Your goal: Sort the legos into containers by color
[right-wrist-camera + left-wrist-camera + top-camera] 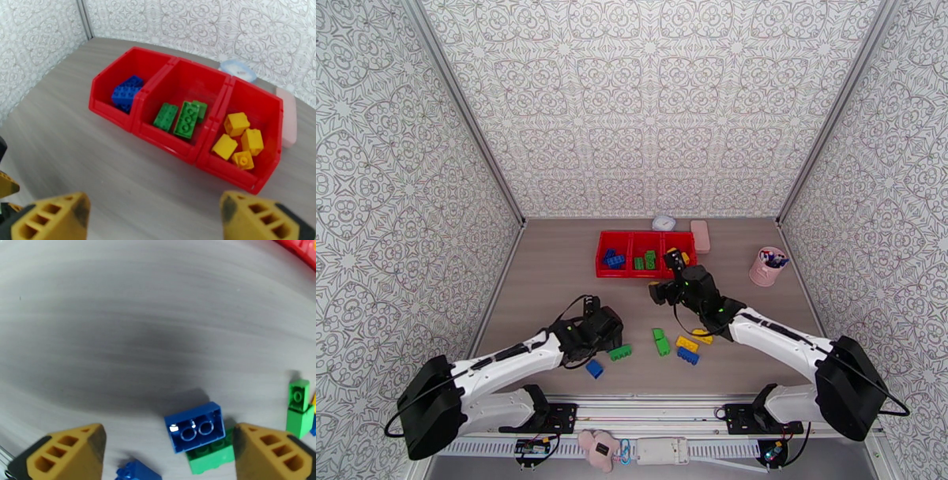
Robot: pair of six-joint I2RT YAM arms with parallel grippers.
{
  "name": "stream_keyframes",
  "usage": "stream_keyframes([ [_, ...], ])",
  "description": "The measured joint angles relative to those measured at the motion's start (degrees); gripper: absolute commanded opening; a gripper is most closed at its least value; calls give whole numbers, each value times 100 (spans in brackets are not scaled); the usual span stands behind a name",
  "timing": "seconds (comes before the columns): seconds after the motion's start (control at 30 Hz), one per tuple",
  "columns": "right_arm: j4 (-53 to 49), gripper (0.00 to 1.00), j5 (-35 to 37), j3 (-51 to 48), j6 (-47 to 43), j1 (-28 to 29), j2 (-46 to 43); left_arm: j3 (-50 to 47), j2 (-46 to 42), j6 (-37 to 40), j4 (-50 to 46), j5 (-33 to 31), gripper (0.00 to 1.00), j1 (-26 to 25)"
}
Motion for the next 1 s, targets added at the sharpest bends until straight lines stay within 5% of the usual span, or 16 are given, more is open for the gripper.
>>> stream_keyframes([
  [0.5, 2, 91, 39, -173, 127, 0, -81, 459, 1381, -420, 48, 170, 74, -184],
  [0.8, 2, 91, 39, -177, 127, 0, -81, 468, 1620, -503, 92, 308, 48, -197],
  [1.0, 0, 91, 37, -177, 129, 0, -92, 540, 1598, -496, 90, 321, 42, -201],
])
